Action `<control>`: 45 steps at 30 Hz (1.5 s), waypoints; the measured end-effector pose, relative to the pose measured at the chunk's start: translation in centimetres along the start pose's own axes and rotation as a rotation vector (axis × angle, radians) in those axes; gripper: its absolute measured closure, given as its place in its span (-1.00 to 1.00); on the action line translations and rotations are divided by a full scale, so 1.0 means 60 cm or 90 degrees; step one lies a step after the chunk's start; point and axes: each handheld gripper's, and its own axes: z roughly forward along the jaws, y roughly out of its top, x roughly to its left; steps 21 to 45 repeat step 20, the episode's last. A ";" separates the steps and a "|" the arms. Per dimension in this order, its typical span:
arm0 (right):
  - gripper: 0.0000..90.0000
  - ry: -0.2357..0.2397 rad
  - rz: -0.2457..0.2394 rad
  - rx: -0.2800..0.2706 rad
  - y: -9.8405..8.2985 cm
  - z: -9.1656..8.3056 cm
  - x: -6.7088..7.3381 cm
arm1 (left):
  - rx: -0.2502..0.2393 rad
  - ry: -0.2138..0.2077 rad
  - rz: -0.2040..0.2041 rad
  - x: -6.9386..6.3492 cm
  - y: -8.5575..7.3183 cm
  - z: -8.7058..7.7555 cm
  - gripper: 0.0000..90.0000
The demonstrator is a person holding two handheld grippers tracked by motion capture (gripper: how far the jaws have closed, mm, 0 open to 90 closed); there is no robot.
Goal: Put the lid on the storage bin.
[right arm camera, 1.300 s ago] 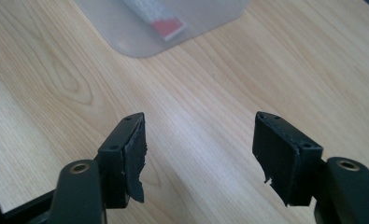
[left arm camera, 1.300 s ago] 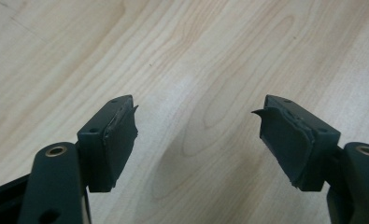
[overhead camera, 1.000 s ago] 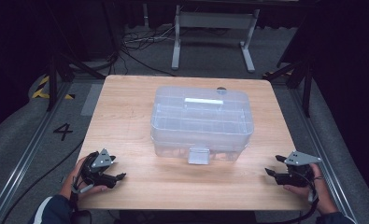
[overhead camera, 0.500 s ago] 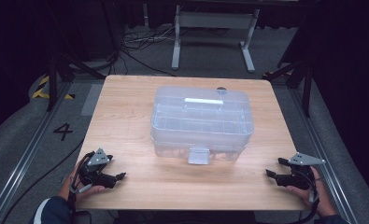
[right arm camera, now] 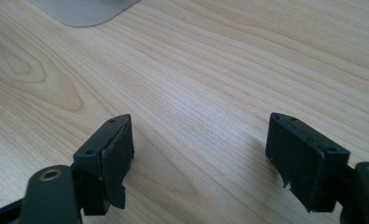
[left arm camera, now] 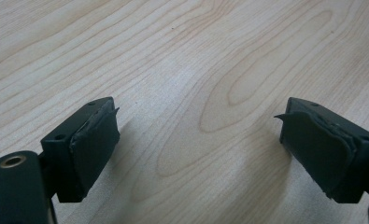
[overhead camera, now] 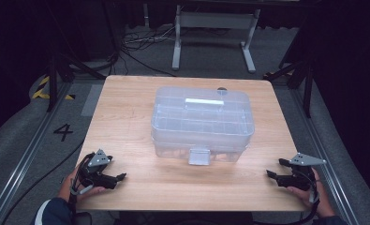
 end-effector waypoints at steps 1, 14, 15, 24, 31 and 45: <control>-0.48 -0.001 0.000 0.000 0.000 0.000 0.000 | 0.000 0.000 -0.002 0.000 0.000 0.000 -0.76; -0.52 -0.004 0.000 0.001 0.000 0.000 0.000 | 0.000 0.003 -0.002 0.000 0.000 0.000 -0.77; -0.56 -0.008 0.002 0.002 0.000 0.000 0.000 | 0.000 0.004 -0.001 0.000 0.000 0.000 -0.77; -0.60 -0.013 0.009 0.005 0.000 0.001 -0.001 | 0.001 0.004 -0.004 -0.001 0.000 0.000 -0.79; -0.60 -0.013 0.009 0.005 0.000 0.001 -0.001 | 0.001 0.004 -0.004 -0.001 0.000 0.000 -0.79; -0.60 -0.013 0.009 0.005 0.000 0.001 -0.001 | 0.001 0.004 -0.004 -0.001 0.000 0.000 -0.79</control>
